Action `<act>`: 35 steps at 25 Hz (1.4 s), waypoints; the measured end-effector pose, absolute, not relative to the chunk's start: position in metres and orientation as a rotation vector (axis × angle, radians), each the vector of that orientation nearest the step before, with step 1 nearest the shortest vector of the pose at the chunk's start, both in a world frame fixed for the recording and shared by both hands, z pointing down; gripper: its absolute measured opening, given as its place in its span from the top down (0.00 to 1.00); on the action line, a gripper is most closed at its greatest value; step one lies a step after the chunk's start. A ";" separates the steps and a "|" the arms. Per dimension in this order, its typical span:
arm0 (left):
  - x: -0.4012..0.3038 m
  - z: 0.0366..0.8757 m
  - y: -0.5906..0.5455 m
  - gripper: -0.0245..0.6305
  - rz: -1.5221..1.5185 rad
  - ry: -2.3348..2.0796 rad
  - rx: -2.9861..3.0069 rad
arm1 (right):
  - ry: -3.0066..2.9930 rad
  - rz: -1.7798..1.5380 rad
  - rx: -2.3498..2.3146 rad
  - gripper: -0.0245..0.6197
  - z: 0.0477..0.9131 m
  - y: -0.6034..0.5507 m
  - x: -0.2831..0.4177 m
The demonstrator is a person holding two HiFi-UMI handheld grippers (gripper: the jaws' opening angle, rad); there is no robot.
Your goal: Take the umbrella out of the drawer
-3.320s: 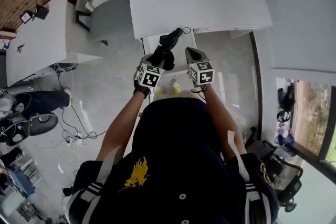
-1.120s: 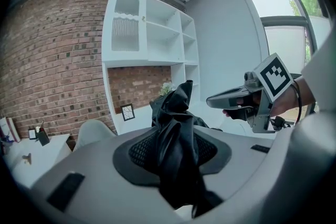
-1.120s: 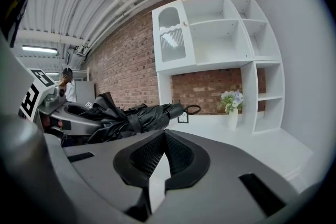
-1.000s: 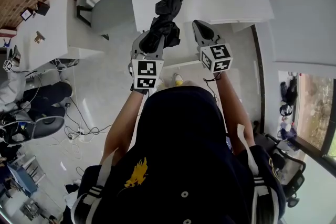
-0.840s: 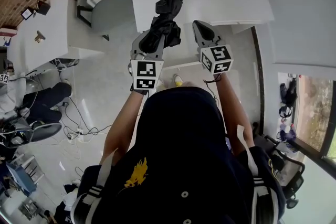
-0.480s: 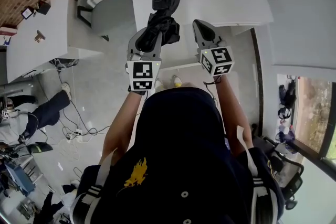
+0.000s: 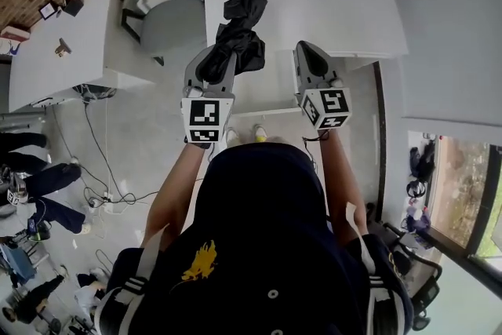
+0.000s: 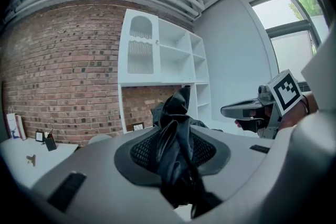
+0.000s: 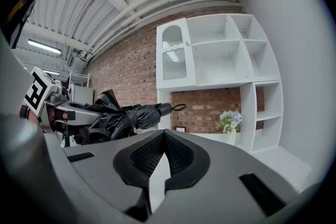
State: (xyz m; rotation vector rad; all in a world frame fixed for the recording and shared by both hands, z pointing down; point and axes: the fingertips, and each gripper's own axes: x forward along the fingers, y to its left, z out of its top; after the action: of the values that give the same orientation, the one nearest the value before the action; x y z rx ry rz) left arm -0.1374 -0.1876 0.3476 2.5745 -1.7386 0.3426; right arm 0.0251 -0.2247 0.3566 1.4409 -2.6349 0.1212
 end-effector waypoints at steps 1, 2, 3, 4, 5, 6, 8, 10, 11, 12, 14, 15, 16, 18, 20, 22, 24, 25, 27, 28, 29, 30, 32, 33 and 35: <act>-0.140 0.346 -0.186 0.74 0.338 -1.746 2.573 | -2.634 0.119 1.445 0.93 0.356 -0.223 0.026; -0.141 0.344 -0.184 0.75 0.334 -1.754 2.574 | -2.633 0.116 1.445 0.93 0.354 -0.222 0.027; -0.143 0.342 -0.183 0.75 0.329 -1.760 2.575 | -2.633 0.113 1.443 0.93 0.354 -0.222 0.028; -0.143 0.341 -0.184 0.76 0.321 -1.764 2.577 | -2.632 0.114 1.442 0.93 0.353 -0.224 0.029; -0.143 0.341 -0.185 0.77 0.310 -1.767 2.577 | -2.630 0.121 1.443 0.93 0.354 -0.227 0.031; -0.142 0.340 -0.186 0.78 0.298 -1.772 2.576 | -2.628 0.132 1.447 0.93 0.356 -0.230 0.032; -0.139 0.338 -0.185 0.78 0.273 -1.784 2.582 | -2.628 0.151 1.456 0.93 0.357 -0.232 0.034; -0.137 0.333 -0.185 0.79 0.258 -1.791 2.602 | -2.631 0.149 1.452 0.93 0.355 -0.232 0.033; -0.136 0.330 -0.185 0.79 0.253 -1.793 2.611 | -2.632 0.143 1.448 0.93 0.354 -0.232 0.032; -0.136 0.328 -0.185 0.80 0.247 -1.795 2.617 | -2.634 0.137 1.448 0.93 0.352 -0.232 0.031; -0.135 0.325 -0.185 0.81 0.231 -1.802 2.618 | -2.638 0.131 1.455 0.93 0.350 -0.232 0.031; -0.135 0.324 -0.184 0.82 0.224 -1.804 2.615 | -2.639 0.128 1.458 0.93 0.348 -0.231 0.031; -0.134 0.324 -0.183 0.82 0.217 -1.805 2.614 | -2.638 0.123 1.460 0.93 0.348 -0.230 0.032; -0.132 0.322 -0.182 0.84 0.209 -1.801 2.625 | -2.636 0.112 1.465 0.93 0.346 -0.229 0.033; -0.132 0.318 -0.181 0.85 0.205 -1.800 2.640 | -2.636 0.104 1.475 0.93 0.343 -0.229 0.033; -0.134 0.315 -0.181 0.88 0.198 -1.806 2.648 | -2.637 0.096 1.480 0.93 0.340 -0.229 0.032; -0.134 0.312 -0.182 0.88 0.194 -1.807 2.657 | -2.641 0.089 1.478 0.93 0.337 -0.229 0.031; -0.134 0.310 -0.181 0.88 0.193 -1.803 2.661 | -2.641 0.088 1.475 0.93 0.336 -0.228 0.030; -0.133 0.306 -0.177 0.88 0.188 -1.791 2.671 | -2.638 0.077 1.465 0.93 0.332 -0.223 0.029; -0.134 0.302 -0.175 0.89 0.183 -1.790 2.678 | -2.638 0.064 1.454 0.93 0.328 -0.221 0.029; -0.135 0.299 -0.174 0.89 0.177 -1.796 2.685 | -2.643 0.047 1.440 0.93 0.324 -0.221 0.028; -0.138 0.295 -0.174 0.89 0.169 -1.809 2.688 | -2.651 0.031 1.425 0.93 0.320 -0.222 0.026; -0.143 0.293 -0.176 0.89 0.150 -1.835 2.674 | -2.667 0.019 1.416 0.93 0.312 -0.225 0.028; -0.144 0.294 -0.176 0.89 0.146 -1.841 2.663 | -2.673 0.022 1.422 0.93 0.309 -0.226 0.031; -0.144 0.298 -0.178 0.89 0.154 -1.846 2.651 | -2.690 0.019 1.434 0.93 0.302 -0.228 0.035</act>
State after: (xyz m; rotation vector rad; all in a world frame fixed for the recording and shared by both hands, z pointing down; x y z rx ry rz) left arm -0.1443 -0.1778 0.2982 2.6510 -1.8460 0.1543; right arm 0.0346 -0.2279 0.3021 1.4342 -2.6895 0.0190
